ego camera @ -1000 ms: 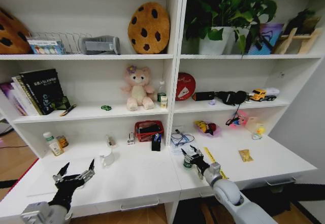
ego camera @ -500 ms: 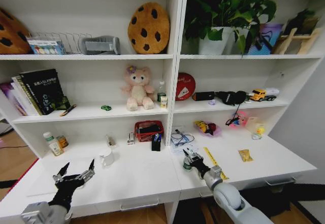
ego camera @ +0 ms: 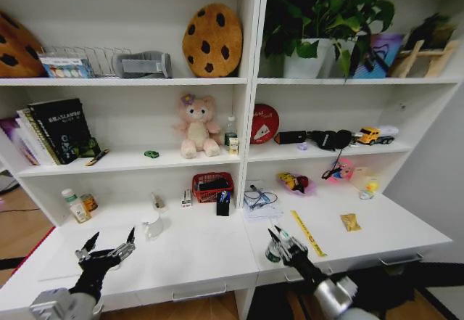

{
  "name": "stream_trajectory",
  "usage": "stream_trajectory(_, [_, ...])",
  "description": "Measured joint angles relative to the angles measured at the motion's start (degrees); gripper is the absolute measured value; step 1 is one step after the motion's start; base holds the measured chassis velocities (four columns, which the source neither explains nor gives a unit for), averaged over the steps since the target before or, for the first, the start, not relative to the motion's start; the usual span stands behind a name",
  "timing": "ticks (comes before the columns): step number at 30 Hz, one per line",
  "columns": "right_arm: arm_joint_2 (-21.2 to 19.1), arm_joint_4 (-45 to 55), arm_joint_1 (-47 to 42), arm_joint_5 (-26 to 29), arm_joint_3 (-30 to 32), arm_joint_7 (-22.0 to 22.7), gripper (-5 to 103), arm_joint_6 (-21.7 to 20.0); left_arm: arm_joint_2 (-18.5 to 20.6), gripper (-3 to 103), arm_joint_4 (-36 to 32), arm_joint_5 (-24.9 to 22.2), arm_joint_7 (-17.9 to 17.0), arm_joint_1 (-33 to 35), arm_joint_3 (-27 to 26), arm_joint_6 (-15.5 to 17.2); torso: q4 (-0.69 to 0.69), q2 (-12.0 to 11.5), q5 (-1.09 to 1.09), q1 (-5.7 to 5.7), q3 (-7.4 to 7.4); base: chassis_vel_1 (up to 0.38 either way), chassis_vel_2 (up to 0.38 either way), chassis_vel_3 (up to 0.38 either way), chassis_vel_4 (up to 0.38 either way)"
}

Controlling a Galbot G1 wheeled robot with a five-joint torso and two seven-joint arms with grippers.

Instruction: Organize the objects on the table.

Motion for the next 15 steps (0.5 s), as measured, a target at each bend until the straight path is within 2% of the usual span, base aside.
stream_trajectory(2, [2.9,-1.3,-7.1,-3.4,2.6,-3.3,26,5.4,0.0,100,0.0,0.0,0.0,0.0,0.0,0.0,0.02,0.0,0.0,0.0,0.0,0.0,0.0,0.0,0.0])
stream_trajectory(3, [2.9,-1.3,-7.1,-3.4,2.6,-3.3,26,5.4,0.0,100,0.0,0.0,0.0,0.0,0.0,0.0,0.02,0.0,0.0,0.0,0.0,0.0,0.0,0.0,0.0])
stream_trajectory(4, [3.7,-2.0,-9.2,-4.2,3.2,-4.3,26,7.2,0.0,100,0.0,0.0,0.0,0.0,0.0,0.0,0.01,0.0,0.0,0.0,0.0,0.0,0.0,0.0,0.0])
stream_trajectory(5, [5.5,-4.8,-13.1,-5.9,4.3,-5.5,26,12.2,0.0,100,0.0,0.0,0.0,0.0,0.0,0.0,0.0,0.0,-0.01,0.0,0.0,0.0,0.0,0.0,0.0])
stream_trajectory(6, [5.5,-4.8,-13.1,-5.9,4.3,-5.5,26,12.2,0.0,100,0.0,0.0,0.0,0.0,0.0,0.0,0.0,0.0,-0.01,0.0,0.0,0.0,0.0,0.0,0.0])
stream_trajectory(7, [6.4,-7.9,-14.6,-7.5,4.5,-5.7,26,15.4,0.0,100,0.0,0.0,0.0,0.0,0.0,0.0,0.02,0.0,-0.01,0.0,0.0,0.0,0.0,0.0,0.0])
stream_trajectory(9, [7.4,-14.6,-15.1,-10.0,3.5,-5.1,26,18.4,0.0,100,0.0,0.0,0.0,0.0,0.0,0.0,0.01,0.0,0.02,0.0,0.0,0.0,0.0,0.0,0.0])
stream_trajectory(13, [9.6,-20.5,-12.8,-10.1,2.0,-3.9,26,18.5,0.0,100,0.0,0.0,0.0,0.0,0.0,0.0,0.02,0.0,0.01,0.0,0.0,0.0,0.0,0.0,0.0])
stream_trajectory(15, [11.4,-22.9,-10.2,-9.2,1.4,-3.1,26,16.9,0.0,100,0.0,0.0,0.0,0.0,0.0,0.0,0.01,0.0,0.01,0.0,0.0,0.0,0.0,0.0,0.0])
